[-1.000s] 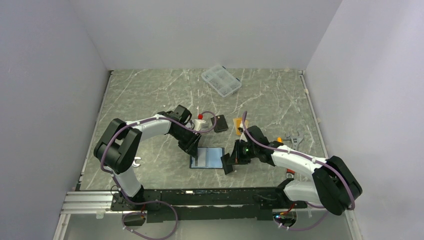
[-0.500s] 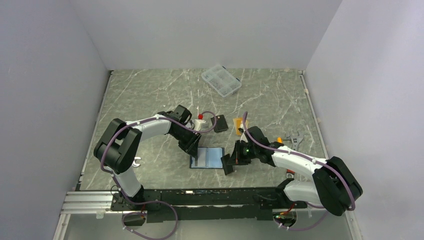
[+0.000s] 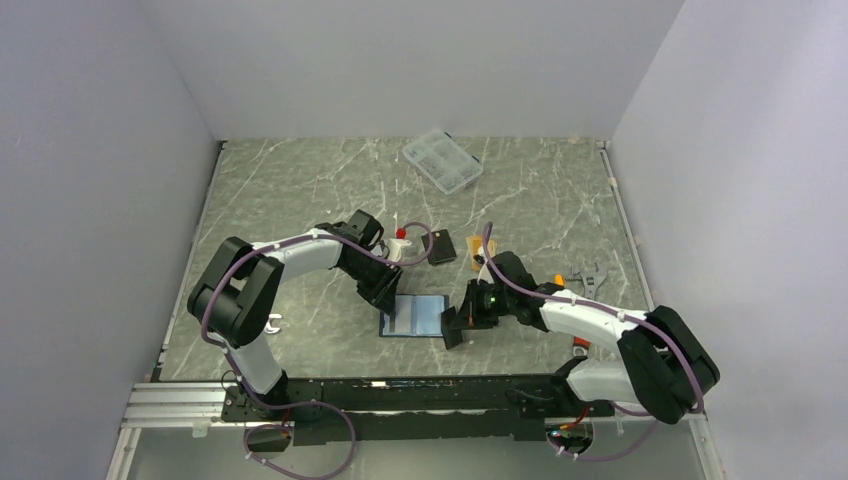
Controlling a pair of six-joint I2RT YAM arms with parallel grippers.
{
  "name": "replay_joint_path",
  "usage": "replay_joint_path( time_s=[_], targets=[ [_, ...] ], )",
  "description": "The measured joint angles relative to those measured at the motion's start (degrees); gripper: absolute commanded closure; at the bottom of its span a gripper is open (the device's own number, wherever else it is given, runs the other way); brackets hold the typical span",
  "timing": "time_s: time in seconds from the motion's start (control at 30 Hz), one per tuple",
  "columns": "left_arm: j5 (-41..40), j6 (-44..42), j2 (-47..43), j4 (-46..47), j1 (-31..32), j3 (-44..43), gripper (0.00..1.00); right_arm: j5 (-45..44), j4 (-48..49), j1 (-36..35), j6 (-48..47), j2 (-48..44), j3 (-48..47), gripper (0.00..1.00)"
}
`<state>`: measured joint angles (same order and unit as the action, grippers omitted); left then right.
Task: Put the credit cards into the card holder
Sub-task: Turn over the card slot in the card holder.
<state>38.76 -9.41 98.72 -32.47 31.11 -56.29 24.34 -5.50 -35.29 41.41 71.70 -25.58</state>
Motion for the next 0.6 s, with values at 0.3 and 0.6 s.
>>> replay_joint_path(
  time_s=[0.3,0.6],
  targets=[
    [0.02,0.0,0.0,-0.02,0.0,0.0,0.66,0.24,0.79,-0.07,0.2,-0.52,-0.11,1.0],
    [0.02,-0.11,0.0,-0.63,-0.42,-0.31,0.66,0.31,0.85,-2.8,0.68,-1.14,-3.67,1.0]
  ],
)
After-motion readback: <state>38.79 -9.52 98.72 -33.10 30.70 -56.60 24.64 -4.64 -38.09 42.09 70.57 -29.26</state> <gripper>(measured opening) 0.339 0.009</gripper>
